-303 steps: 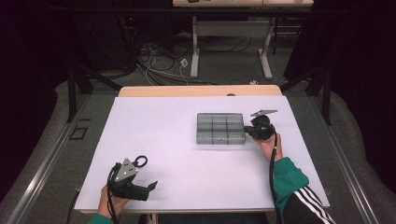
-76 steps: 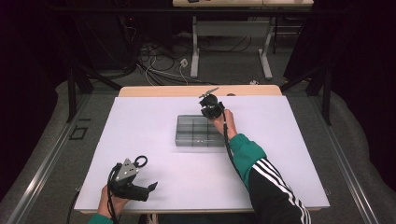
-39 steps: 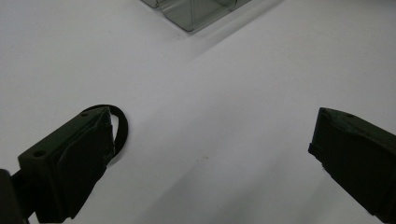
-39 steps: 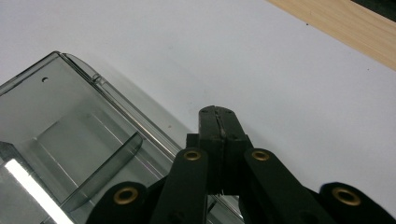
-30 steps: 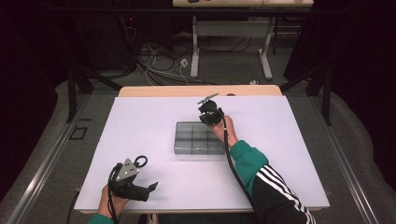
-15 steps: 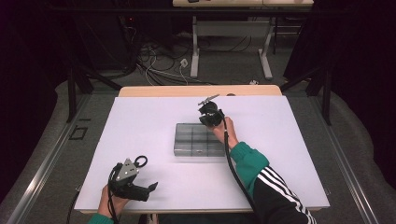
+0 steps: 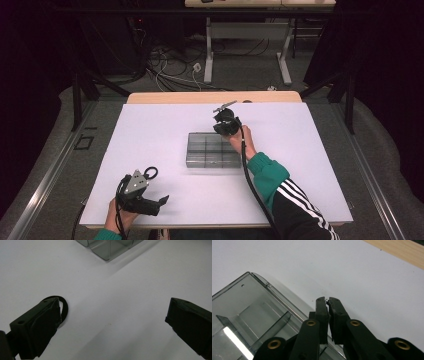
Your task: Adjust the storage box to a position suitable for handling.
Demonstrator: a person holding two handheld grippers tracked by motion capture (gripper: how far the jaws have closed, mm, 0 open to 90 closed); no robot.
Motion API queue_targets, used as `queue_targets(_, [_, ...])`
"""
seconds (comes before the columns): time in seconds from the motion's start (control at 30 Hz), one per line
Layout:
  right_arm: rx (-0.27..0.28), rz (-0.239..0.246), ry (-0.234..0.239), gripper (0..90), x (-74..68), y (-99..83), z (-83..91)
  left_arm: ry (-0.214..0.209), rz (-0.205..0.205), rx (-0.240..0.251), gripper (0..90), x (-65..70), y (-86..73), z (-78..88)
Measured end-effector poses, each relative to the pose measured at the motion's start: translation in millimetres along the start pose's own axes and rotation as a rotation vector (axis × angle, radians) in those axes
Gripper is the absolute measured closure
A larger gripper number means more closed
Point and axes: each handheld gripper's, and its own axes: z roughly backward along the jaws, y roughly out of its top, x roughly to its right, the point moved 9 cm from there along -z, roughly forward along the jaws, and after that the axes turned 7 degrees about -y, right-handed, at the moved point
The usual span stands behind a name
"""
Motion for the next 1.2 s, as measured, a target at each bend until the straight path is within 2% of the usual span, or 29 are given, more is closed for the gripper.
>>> queue_targets(0.03, [0.018,-0.005,0.013,84.1,-0.4,1.3,0.6,-0.001,0.001,0.0,0.0,0.2,0.0,-0.2])
queue_targets(0.07, [-0.014,0.009,0.009,83.2,1.2,-1.0,4.2,-0.002,0.003,0.0,0.0,0.3,-0.2,-0.3])
queue_targets(0.1, [0.017,-0.005,0.014,82.0,0.3,0.9,3.6,-0.003,0.003,0.002,0.0,0.3,-0.1,-0.3])
queue_targets(0.2, [0.016,0.003,0.025,77.6,0.6,-0.5,8.6,0.0,0.0,-0.001,0.0,0.0,-0.2,0.0])
queue_targets(0.3, [0.019,0.009,0.041,67.1,2.4,-2.3,14.7,-0.004,0.002,-0.001,0.0,0.3,-0.3,-0.4])
queue_targets(0.4, [0.018,0.013,0.048,60.7,3.6,-4.5,22.9,-0.002,-0.002,-0.005,0.0,0.0,-0.5,-0.5])
queue_targets(0.43, [0.025,0.025,0.052,59.3,4.8,-4.8,25.5,-0.001,-0.005,-0.007,0.0,-0.1,-0.7,-0.3])
queue_targets(0.67, [0.042,0.0,0.074,52.3,10.2,-14.1,39.7,-0.002,-0.007,-0.01,0.0,0.6,-1.1,0.1])
queue_targets(0.7, [0.04,0.017,0.075,51.5,12.1,-15.9,41.7,-0.001,-0.007,-0.01,0.0,0.7,-1.2,0.2])
queue_targets(0.83, [0.051,0.005,0.096,46.5,11.7,-20.3,48.4,0.001,-0.005,-0.011,0.0,0.8,-1.7,0.5])
queue_targets(0.87, [0.037,0.007,0.092,44.8,12.2,-22.6,50.5,0.0,-0.006,-0.019,0.0,0.7,-2.2,1.4])
queue_targets(0.97, [0.048,0.01,0.11,40.0,13.0,-26.7,54.1,0.002,-0.006,-0.011,0.0,0.6,-2.2,1.2])
queue_targets(1.2, [0.046,0.0,0.119,30.7,20.3,-38.7,66.0,0.004,-0.003,-0.012,0.0,1.1,-2.9,1.6])
